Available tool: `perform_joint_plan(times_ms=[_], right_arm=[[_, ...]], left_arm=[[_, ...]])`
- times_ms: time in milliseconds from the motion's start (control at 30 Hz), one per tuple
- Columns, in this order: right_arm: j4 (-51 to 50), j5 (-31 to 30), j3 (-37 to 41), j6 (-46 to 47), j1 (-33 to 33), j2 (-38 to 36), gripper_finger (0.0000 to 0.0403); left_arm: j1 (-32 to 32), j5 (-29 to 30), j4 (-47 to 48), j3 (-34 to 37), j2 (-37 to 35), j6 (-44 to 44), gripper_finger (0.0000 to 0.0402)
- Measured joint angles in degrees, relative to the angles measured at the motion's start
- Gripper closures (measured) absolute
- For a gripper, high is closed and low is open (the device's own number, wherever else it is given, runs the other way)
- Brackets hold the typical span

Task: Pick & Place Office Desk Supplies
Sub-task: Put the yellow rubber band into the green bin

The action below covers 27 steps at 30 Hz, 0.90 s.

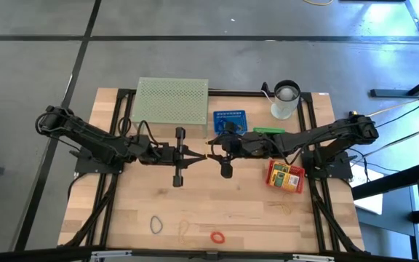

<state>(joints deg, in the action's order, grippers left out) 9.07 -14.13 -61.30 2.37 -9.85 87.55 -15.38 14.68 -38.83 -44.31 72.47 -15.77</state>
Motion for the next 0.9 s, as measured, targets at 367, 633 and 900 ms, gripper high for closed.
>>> perform_joint_plan(times_ms=[367, 633, 900], right_arm=[[1.4, 0.2, 0.0, 0.0, 0.0, 0.0, 0.0207], [1.4, 0.2, 0.0, 0.0, 0.0, 0.0, 0.0206], [2.3, 2.7, 0.0, -0.4, 0.0, 0.0, 0.0210]], left_arm=[[2.9, -2.8, -0.1, 0.0, 0.0, 0.2, 0.0400], [4.5, -2.8, -0.3, 0.0, 0.0, 0.2, 0.0400], [5.4, -5.4, -2.0, 0.0, 0.0, 1.0, 0.0400]])
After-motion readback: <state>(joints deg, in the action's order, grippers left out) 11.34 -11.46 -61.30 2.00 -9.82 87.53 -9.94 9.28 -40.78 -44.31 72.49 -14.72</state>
